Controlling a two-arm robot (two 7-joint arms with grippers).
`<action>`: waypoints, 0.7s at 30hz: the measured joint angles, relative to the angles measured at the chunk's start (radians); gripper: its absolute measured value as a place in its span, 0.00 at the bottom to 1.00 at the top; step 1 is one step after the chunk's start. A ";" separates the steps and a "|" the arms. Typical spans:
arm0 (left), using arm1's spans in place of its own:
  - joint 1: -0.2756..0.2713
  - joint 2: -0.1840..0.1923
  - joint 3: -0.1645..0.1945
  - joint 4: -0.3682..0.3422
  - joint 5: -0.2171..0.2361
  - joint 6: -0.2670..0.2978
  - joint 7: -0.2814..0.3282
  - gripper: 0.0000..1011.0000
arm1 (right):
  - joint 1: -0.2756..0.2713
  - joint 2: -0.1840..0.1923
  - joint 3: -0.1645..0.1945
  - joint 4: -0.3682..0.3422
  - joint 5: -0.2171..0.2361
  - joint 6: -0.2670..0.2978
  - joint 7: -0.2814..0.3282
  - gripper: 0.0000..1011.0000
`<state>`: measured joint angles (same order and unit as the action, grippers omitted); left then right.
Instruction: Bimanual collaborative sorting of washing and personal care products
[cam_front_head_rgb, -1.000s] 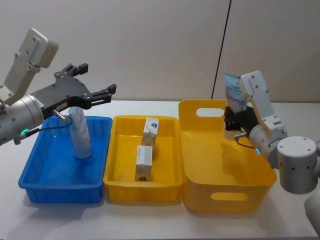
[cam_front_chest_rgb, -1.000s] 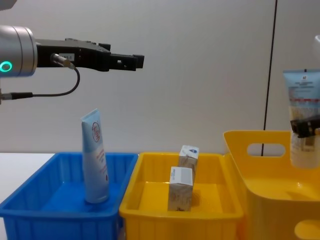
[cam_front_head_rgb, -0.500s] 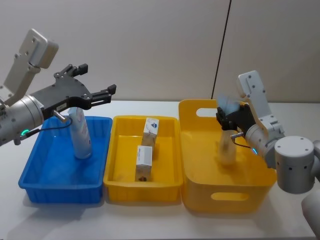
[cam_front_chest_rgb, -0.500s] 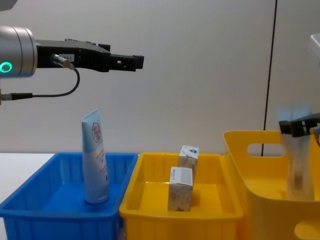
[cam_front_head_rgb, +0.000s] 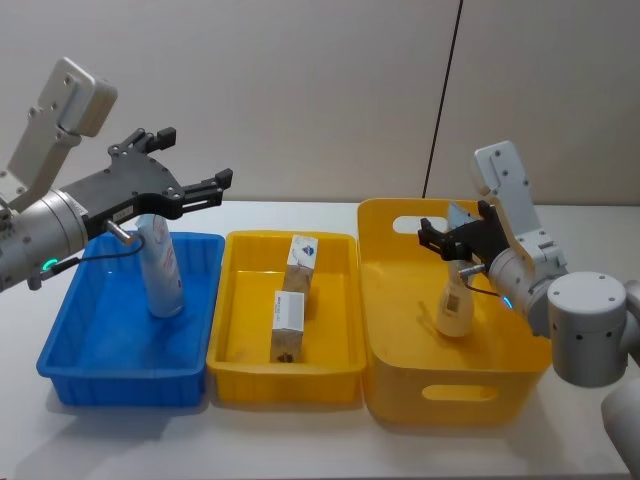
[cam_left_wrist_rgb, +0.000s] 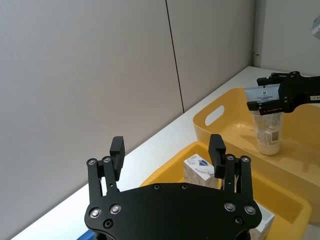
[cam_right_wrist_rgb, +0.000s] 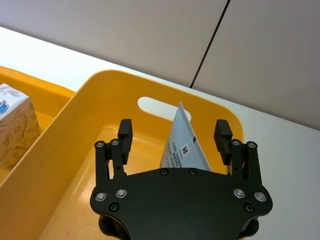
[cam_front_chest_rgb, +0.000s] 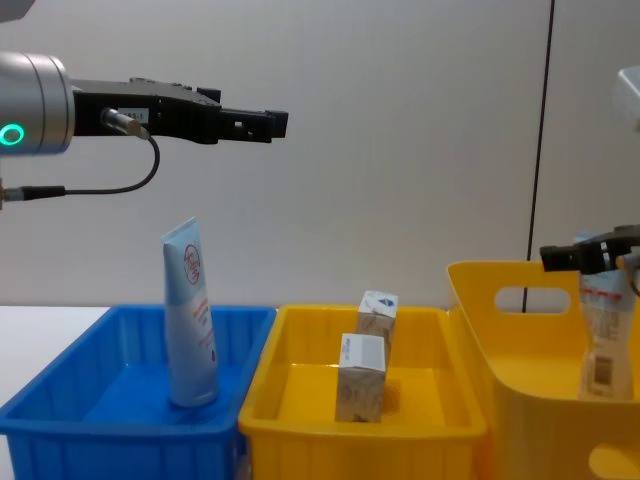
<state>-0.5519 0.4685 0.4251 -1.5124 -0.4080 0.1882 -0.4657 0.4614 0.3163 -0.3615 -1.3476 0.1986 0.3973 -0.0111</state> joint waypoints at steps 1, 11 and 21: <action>0.000 0.000 0.000 0.000 0.000 0.000 0.000 0.99 | 0.000 0.000 0.000 0.000 0.000 0.000 0.000 0.97; 0.000 0.000 0.000 0.000 0.000 0.000 0.000 0.99 | 0.000 -0.001 0.000 0.001 0.000 -0.001 0.002 0.99; 0.000 0.000 0.000 0.000 0.000 0.000 0.000 0.99 | -0.001 -0.001 0.003 -0.012 -0.001 -0.007 0.005 0.99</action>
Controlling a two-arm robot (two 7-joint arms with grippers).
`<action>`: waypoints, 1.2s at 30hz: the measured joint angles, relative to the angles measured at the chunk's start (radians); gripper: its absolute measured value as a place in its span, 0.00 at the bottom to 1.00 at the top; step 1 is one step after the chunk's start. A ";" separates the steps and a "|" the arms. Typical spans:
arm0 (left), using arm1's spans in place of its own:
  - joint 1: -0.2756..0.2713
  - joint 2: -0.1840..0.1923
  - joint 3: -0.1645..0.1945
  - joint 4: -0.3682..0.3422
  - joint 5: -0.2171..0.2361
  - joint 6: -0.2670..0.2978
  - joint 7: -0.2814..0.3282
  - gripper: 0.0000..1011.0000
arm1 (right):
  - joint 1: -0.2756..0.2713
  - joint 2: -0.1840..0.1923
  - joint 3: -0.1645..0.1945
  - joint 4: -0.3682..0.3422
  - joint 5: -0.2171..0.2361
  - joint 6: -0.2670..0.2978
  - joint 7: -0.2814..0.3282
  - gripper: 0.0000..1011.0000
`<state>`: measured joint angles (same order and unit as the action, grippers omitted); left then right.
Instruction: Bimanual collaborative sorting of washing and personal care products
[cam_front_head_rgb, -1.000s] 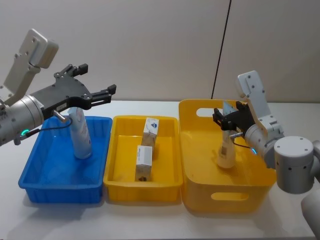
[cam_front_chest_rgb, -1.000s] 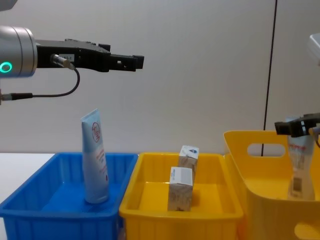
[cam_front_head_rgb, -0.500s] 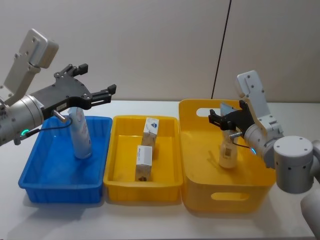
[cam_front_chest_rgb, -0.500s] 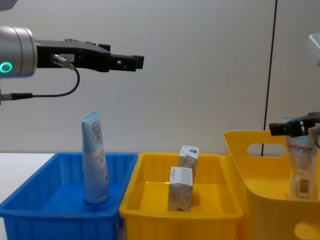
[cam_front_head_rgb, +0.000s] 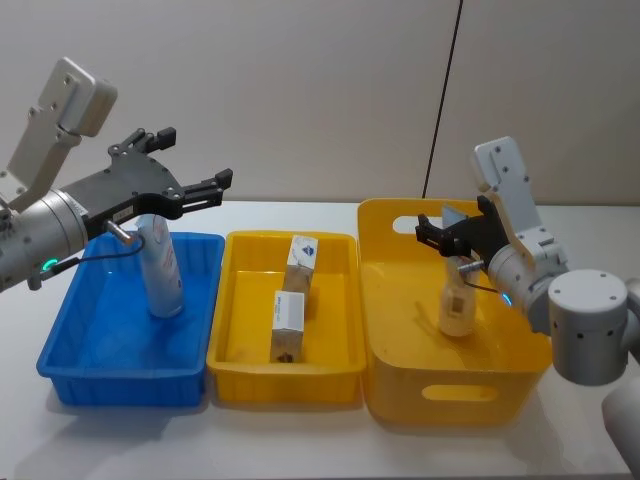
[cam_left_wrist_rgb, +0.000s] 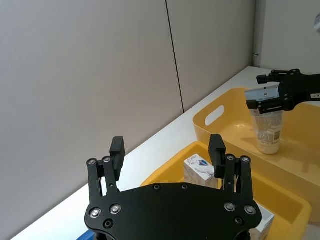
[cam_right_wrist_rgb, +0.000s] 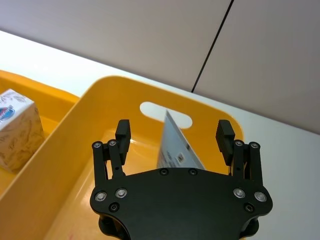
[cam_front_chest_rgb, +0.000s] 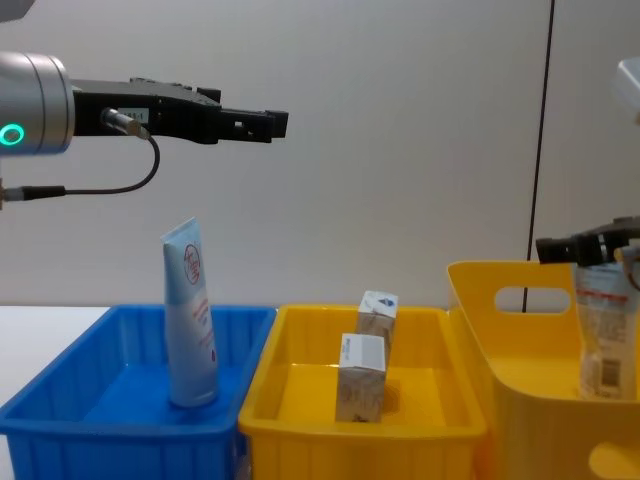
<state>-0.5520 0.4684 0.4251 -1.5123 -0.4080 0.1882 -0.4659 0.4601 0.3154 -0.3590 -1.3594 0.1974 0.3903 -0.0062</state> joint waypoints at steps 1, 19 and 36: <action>0.000 0.000 0.000 0.000 0.000 0.000 0.000 0.99 | 0.000 0.000 0.000 -0.002 0.000 -0.002 0.001 0.99; 0.000 0.000 0.000 0.000 0.000 0.000 0.000 0.99 | -0.017 0.029 -0.005 -0.104 -0.001 -0.001 0.070 0.99; 0.000 0.000 0.000 0.000 0.000 0.000 0.000 0.99 | -0.008 0.076 -0.043 -0.221 0.035 0.116 0.225 0.99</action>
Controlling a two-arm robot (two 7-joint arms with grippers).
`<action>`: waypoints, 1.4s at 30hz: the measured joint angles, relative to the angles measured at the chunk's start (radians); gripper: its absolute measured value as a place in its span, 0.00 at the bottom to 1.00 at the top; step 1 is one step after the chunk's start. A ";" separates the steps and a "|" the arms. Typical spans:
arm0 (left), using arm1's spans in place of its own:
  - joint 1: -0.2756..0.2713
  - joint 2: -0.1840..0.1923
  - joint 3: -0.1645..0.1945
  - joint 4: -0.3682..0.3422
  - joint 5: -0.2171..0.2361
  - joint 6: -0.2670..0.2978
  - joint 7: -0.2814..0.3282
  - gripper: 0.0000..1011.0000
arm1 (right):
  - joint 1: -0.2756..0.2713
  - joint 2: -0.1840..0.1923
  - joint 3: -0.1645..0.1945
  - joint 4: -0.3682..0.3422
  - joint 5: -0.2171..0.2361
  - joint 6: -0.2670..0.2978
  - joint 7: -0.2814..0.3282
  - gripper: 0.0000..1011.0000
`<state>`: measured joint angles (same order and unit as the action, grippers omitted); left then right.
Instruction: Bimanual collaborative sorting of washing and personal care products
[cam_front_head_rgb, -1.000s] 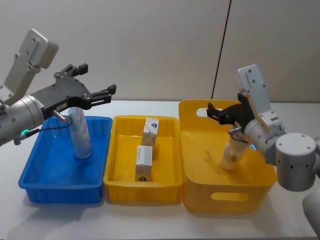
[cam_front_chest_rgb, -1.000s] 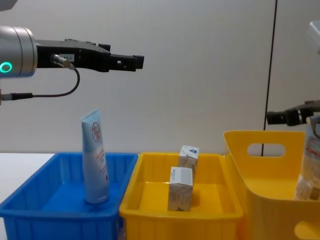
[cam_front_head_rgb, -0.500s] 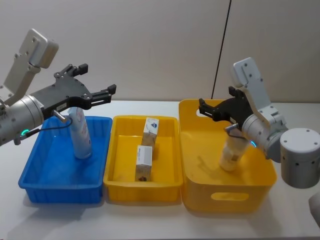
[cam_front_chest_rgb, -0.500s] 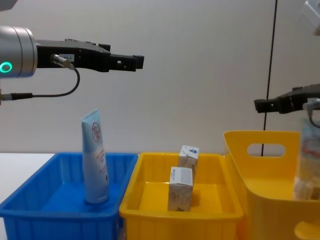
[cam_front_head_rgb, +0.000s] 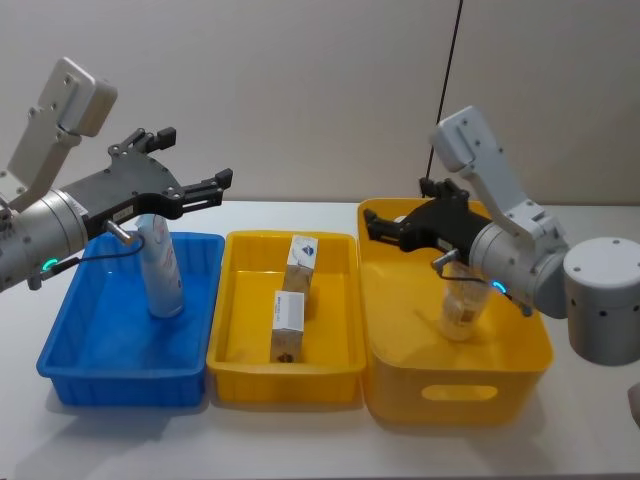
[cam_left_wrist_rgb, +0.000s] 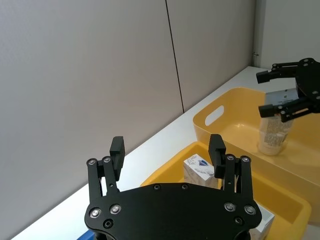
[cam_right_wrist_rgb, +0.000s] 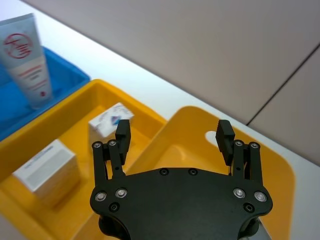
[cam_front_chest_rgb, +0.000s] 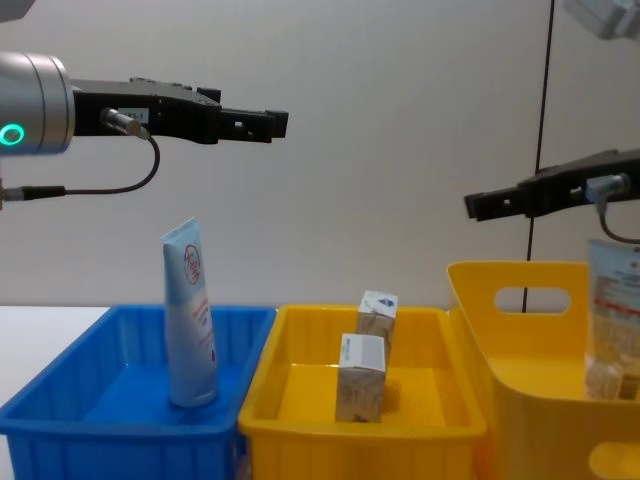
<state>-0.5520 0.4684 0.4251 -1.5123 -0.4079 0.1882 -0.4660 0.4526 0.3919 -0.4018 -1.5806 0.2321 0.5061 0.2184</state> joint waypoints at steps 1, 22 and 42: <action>0.000 0.000 0.000 0.000 0.000 0.000 0.000 0.99 | 0.001 0.001 -0.002 -0.005 0.003 0.011 0.010 0.99; 0.000 0.000 0.000 0.000 0.000 0.000 0.000 0.99 | 0.003 0.005 -0.067 -0.100 0.074 0.241 0.149 0.99; 0.000 0.000 0.000 0.000 0.000 0.000 0.000 0.99 | -0.038 -0.109 -0.072 -0.099 0.078 0.358 0.060 0.99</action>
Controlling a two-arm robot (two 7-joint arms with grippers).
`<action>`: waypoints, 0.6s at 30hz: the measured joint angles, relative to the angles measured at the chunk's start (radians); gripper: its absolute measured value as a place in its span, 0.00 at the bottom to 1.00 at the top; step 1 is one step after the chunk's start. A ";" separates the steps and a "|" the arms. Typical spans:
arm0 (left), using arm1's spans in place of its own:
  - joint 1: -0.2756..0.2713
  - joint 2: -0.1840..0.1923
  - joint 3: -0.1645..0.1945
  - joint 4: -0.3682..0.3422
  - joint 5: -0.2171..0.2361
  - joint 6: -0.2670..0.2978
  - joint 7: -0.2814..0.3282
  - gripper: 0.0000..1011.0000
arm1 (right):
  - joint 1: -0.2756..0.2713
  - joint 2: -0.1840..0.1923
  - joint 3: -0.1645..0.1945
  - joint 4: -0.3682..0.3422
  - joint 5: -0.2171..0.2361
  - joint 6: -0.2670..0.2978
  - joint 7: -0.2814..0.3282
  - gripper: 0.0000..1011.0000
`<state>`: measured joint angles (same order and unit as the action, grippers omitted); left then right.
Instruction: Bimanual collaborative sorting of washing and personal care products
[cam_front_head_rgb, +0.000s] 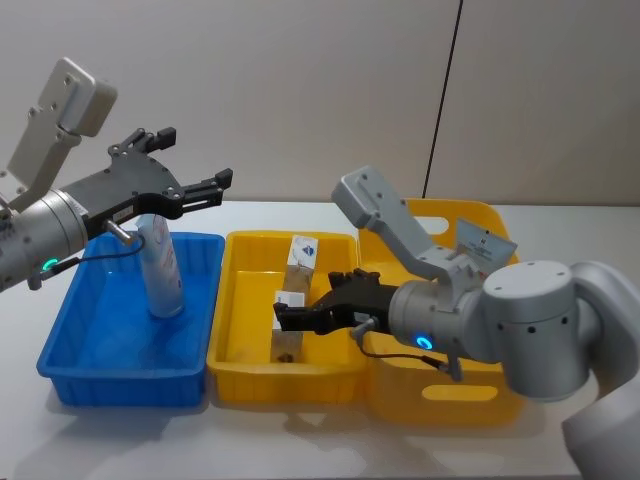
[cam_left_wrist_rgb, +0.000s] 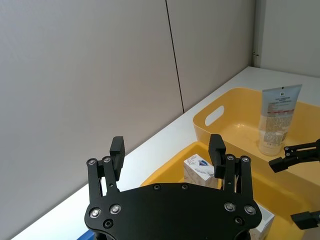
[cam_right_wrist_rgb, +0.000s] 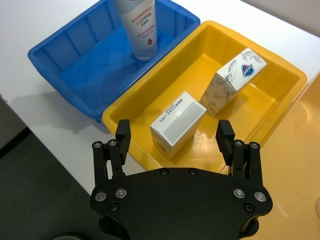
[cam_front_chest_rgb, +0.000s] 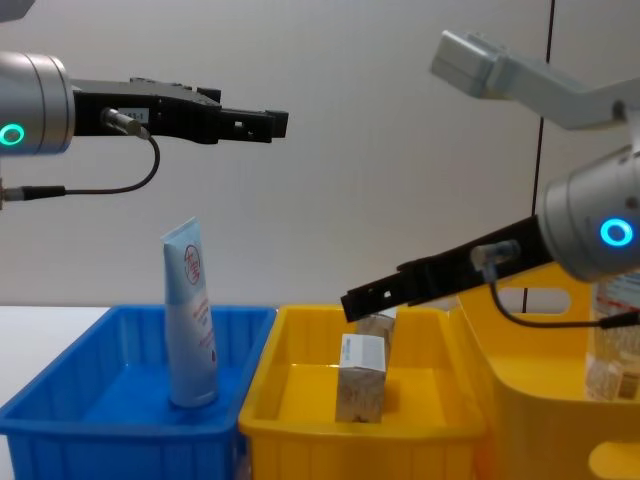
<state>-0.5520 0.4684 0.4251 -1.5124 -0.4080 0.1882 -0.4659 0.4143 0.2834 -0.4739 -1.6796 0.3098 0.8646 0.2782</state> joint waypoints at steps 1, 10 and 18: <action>0.000 0.000 0.000 0.000 0.000 0.000 0.000 0.99 | -0.001 -0.005 0.000 0.001 -0.001 0.003 -0.005 0.99; 0.000 0.000 0.000 0.000 0.000 0.000 0.000 0.99 | -0.006 -0.063 -0.007 0.023 -0.026 0.038 -0.064 0.99; 0.000 0.000 0.000 0.000 0.000 0.000 0.000 0.99 | -0.005 -0.099 -0.020 0.044 -0.046 0.057 -0.094 0.99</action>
<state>-0.5520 0.4684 0.4251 -1.5124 -0.4080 0.1882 -0.4659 0.4096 0.1842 -0.4944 -1.6353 0.2641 0.9212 0.1840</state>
